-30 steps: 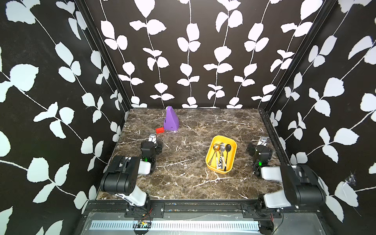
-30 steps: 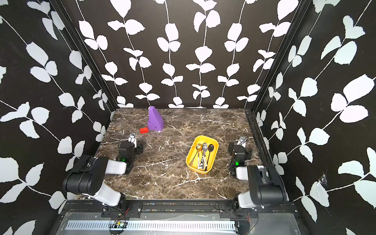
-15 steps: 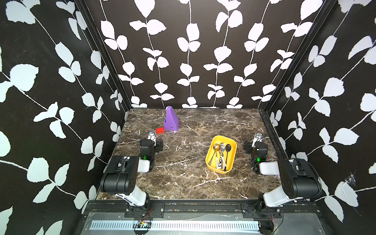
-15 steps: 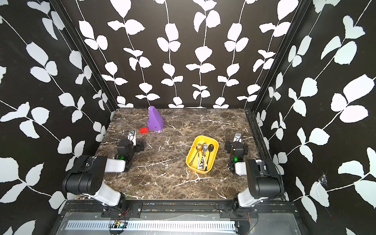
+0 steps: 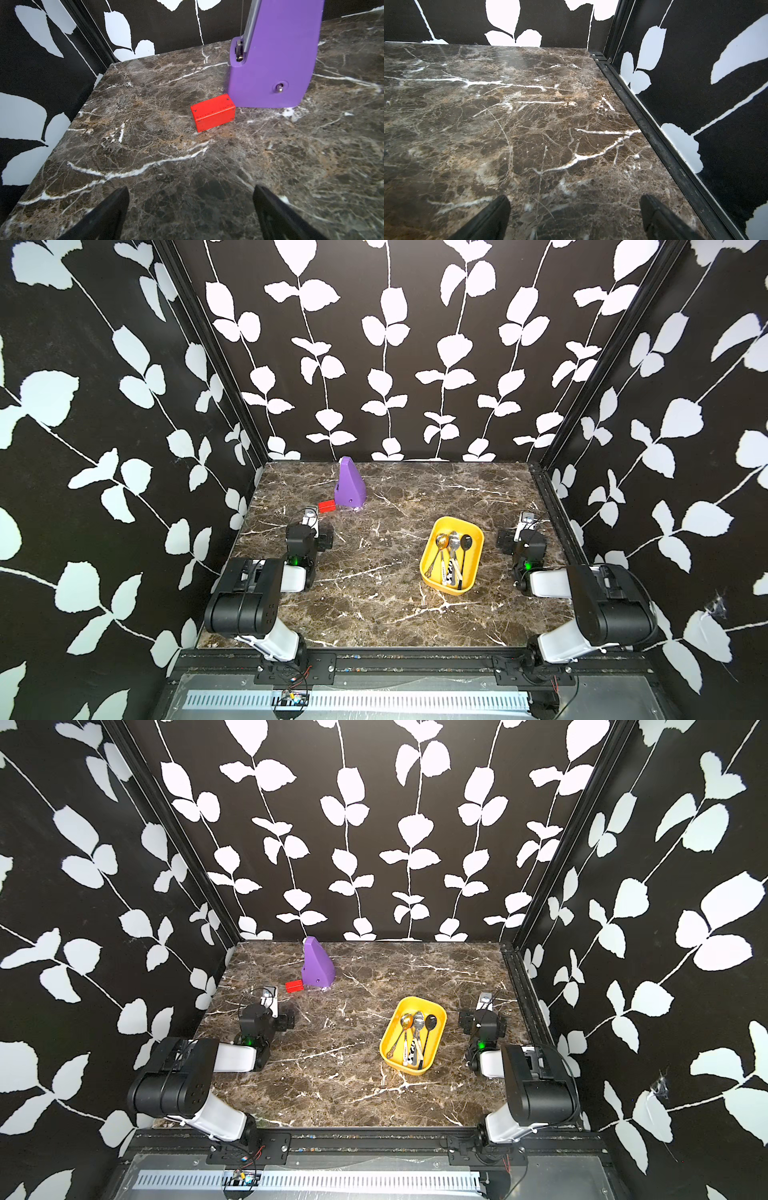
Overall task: Put the spoon into the storage box
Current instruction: Reset both arms
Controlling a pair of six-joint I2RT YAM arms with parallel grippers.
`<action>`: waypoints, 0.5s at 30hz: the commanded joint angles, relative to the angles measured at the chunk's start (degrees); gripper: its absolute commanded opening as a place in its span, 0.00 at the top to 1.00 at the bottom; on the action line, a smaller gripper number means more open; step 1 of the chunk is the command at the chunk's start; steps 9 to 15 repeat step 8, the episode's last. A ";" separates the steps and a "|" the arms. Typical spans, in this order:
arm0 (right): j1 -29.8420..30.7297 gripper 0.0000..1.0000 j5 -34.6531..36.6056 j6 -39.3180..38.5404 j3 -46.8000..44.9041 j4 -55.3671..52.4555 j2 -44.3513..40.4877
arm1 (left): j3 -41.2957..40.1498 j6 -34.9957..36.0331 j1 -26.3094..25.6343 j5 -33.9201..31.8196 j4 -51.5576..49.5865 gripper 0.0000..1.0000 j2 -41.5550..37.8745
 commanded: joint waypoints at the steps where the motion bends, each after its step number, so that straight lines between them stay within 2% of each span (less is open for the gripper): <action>1: 0.30 0.01 0.09 -0.40 1.47 0.39 -0.52 | 0.68 -0.63 0.34 0.45 -0.12 0.02 -1.09; 15: 0.31 0.01 -0.36 -0.52 0.96 1.06 -0.76 | 0.64 -0.64 0.30 0.42 -0.08 0.02 -1.09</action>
